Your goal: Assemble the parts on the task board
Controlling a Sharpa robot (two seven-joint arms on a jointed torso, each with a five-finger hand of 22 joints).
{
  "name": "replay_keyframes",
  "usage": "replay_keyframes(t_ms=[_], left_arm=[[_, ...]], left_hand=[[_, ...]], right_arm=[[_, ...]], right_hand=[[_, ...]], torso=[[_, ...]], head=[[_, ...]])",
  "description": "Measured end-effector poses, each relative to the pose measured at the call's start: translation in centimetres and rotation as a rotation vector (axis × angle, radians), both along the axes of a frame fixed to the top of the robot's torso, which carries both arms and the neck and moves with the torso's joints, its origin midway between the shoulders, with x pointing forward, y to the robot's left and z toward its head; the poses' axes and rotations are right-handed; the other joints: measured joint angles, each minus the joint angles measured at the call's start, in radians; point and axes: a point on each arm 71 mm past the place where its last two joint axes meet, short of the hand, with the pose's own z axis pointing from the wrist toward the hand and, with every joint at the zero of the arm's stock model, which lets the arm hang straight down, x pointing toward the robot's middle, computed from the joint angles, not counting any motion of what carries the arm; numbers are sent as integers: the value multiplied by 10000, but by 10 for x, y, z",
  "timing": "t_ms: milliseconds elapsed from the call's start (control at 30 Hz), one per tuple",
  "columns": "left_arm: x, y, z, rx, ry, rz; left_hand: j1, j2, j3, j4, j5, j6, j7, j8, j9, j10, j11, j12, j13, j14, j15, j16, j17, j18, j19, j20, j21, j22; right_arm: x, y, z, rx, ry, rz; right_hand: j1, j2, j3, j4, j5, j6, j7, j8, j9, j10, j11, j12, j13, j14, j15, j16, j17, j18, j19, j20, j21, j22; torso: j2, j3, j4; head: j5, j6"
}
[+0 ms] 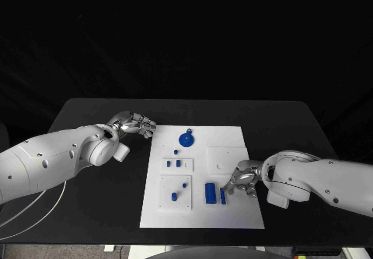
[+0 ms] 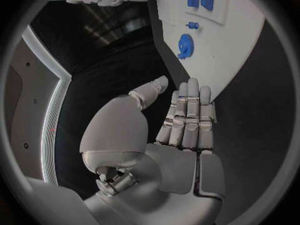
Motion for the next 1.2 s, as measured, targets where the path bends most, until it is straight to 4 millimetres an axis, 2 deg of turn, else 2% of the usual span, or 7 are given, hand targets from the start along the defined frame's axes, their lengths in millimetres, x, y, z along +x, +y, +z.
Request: replay_keyframes(t_ms=[267, 600, 700, 767, 867, 1100, 1200], left_arm=[[0, 0, 0, -3, 0, -4], [2, 3, 0, 28, -84, 107], [2, 5, 1, 12, -139, 179], [2, 6, 1, -32, -207, 219], [2, 9, 3, -99, -336, 280], [7, 13, 10, -262, -586, 482], [10, 15, 13, -364, -673, 628]], left_hand=[[0, 0, 0, 0, 0, 0, 0, 0, 1, 0, 0, 0, 0, 0, 0, 0, 10, 0, 0, 0, 0, -1], [0, 0, 0, 0, 0, 0, 0, 0, 1, 0, 0, 0, 0, 0, 0, -39, 26, 0, 0, 0, 0, 7], [0, 0, 0, 0, 0, 0, 0, 0, 1, 0, 0, 0, 0, 0, 0, -39, 36, 0, 0, 0, 0, 21], [0, 0, 0, 0, 0, 0, 0, 14, 1, 0, 0, 0, 0, 0, 0, -39, 52, 0, 0, 0, 0, 22], [0, 0, 0, 0, 0, 0, 0, 48, 1, 0, 0, 0, 0, 0, 0, -39, 73, 0, 0, 0, 0, 36], [0, 0, 0, 0, 0, 4, -4, 88, 1, 38, -38, 0, 12, 35, -36, -78, 112, 0, 0, 0, -40, 50], [0, 0, 0, 0, 0, 36, -36, 88, 2, 37, -37, 0, 12, 35, -35, -78, 125, 0, 0, 0, -40, 61]], right_arm=[[0, -7, 0, 32, -50, -48], [5, -16, 15, 971, -488, 14], [16, -21, 23, 1627, -787, -181], [29, -29, 30, 2163, -1047, -460], [50, -40, 43, 2866, -1545, -862], [102, -45, 70, 4339, -2917, -1705], [126, -42, 76, 4833, -3503, -2102]], right_hand=[[-302, -644, -317, 179, 0, -25, 24, -10, 0, -1, 0, -49, 39, 35, -35, -39, 8, 3, -1, 1, 0, 7], [-339, -681, -746, 101, 0, -360, 202, -252, -50, -125, 124, -213, 77, -158, 75, -391, -62, 1, -215, -43, -232, 8], [-167, -494, -879, -32, 152, -499, 243, -322, -61, -201, 199, -232, 103, -206, 122, -433, -71, -1, -293, -32, -296, 7], [-84, 13, -1294, -447, 1268, -553, 265, -330, -34, -217, 214, -232, 140, -223, 141, -465, -69, -2, -331, 3, -296, 7], [85, 514, -1802, -1023, 1803, -564, 276, -331, 43, -218, 214, -233, 149, -227, 144, -473, -63, -9, -331, 2, -296, 7], [504, 660, -1914, -1157, 2055, -653, 294, -331, 105, -484, 234, -746, -147, -564, 168, -1322, -477, -12, -876, 192, -933, -242], [661, 713, -1800, -1182, 2061, -818, 456, -381, 108, -852, 376, -1405, -620, -932, 335, -2294, -988, -14, -1547, 437, -1718, -679]], torso=[[-8, -4, -1], [-9, -12, -7], [-9, -19, -12], [-12, -31, -12], [-21, -36, -8], [-49, -56, -1], [-72, -79, -9]], head=[[-13, 79], [-93, 329], [-132, 513], [-167, 658], [-199, 866], [-216, 1274], [-207, 1476]])
